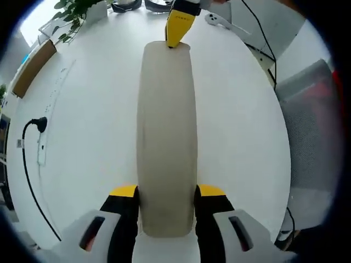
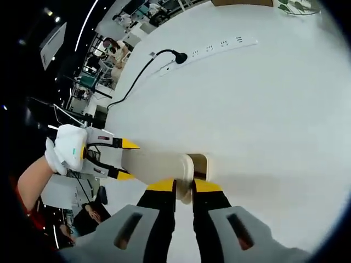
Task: Arrange the utensils inside the cutlery case until each visible utensil rests in its matching compartment.
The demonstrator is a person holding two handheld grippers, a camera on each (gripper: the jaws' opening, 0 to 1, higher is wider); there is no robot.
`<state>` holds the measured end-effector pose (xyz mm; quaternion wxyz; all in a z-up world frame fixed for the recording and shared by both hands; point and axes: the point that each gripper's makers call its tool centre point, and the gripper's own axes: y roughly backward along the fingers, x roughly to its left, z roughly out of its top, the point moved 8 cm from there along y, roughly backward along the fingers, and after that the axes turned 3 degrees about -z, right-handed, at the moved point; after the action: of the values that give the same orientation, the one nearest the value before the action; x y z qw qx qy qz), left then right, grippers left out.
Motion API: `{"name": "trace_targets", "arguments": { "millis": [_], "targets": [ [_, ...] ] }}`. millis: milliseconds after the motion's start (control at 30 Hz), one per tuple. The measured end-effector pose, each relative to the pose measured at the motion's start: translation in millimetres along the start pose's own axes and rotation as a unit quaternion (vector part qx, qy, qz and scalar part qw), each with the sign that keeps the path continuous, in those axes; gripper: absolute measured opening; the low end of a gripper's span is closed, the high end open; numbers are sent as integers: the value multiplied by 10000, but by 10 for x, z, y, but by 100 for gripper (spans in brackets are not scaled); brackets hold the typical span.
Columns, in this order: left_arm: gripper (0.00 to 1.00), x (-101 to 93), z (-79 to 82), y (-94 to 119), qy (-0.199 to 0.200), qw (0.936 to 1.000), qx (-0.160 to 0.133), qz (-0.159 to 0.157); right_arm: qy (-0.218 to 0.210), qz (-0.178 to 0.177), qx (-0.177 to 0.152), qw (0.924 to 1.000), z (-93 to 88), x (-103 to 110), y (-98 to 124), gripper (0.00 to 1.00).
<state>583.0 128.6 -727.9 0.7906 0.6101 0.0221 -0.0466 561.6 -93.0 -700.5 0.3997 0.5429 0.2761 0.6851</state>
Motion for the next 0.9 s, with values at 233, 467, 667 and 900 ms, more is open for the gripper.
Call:
{"name": "trace_targets", "arguments": {
  "millis": [233, 467, 667, 900],
  "targets": [
    [41, -1, 10, -15, -75, 9999, 84, 44, 6, -74, 21, 10000, -63, -40, -71, 9],
    [40, -15, 3, -38, 10, 9999, -18, 100, 202, -197, -80, 9996, -127, -18, -94, 9],
    [40, 0, 11, -38, 0, 9999, 52, 108, 918, -532, -271, 9940, -137, -87, -106, 0],
    [40, -3, 25, -33, -3, 9999, 68, 133, 648, -470, -468, 9957, -163, -143, -77, 6]
  ]
}}
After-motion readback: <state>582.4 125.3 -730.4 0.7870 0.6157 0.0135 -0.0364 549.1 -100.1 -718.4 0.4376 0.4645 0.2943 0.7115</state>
